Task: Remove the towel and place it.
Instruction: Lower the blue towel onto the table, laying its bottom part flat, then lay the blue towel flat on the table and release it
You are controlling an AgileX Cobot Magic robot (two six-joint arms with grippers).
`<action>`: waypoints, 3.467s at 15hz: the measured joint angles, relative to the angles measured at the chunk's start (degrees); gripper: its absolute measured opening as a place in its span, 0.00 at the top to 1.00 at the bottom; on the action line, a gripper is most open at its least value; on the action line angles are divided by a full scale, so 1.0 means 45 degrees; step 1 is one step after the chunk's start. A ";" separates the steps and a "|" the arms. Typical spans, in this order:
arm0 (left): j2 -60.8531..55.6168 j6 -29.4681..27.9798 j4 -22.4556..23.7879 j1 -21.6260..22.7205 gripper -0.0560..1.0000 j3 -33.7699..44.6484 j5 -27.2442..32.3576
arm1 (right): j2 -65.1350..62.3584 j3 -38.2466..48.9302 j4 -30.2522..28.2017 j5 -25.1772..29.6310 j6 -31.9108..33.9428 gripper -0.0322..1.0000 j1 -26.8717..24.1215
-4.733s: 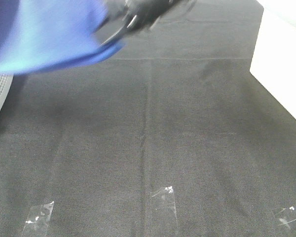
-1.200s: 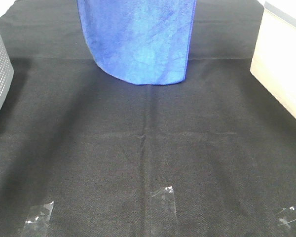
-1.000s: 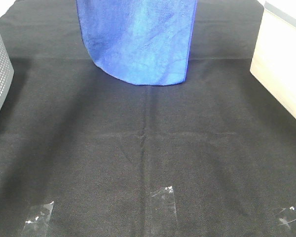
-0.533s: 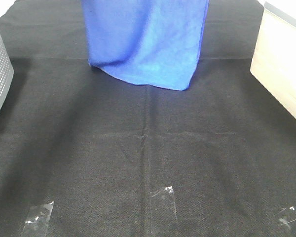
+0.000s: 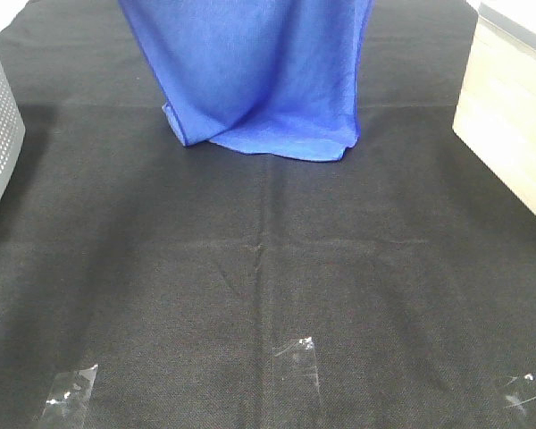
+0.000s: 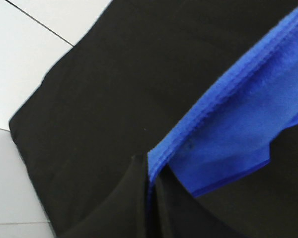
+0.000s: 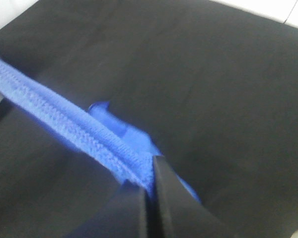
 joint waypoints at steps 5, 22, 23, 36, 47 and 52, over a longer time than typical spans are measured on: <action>-0.0497 -0.3425 -0.0166 -0.0013 0.95 0.0420 0.0318 | -0.0446 0.0000 0.0649 0.1630 0.0013 0.96 0.0000; -1.0644 -0.3896 -0.2546 -0.0140 0.95 1.4617 0.0191 | -0.6863 0.9740 0.2890 0.1719 0.0306 0.96 0.0140; -1.0988 -0.3896 -0.2890 -0.0140 0.95 1.5164 0.0191 | -0.7321 1.0453 0.2903 0.1681 0.0318 0.96 0.0140; -1.5483 -0.4062 -0.4953 -0.0140 0.95 2.0130 0.0089 | -1.1714 1.5406 0.4584 0.1681 0.2101 0.96 0.0153; -1.5508 -0.4023 -0.6926 -0.0140 0.95 2.4701 0.0102 | -1.4107 2.0474 0.5017 0.1477 0.3374 0.96 0.0140; -1.5508 -0.3909 -0.7194 -0.0140 0.95 2.5732 0.0102 | -1.3344 2.2142 0.5055 0.1350 0.3374 0.96 0.0140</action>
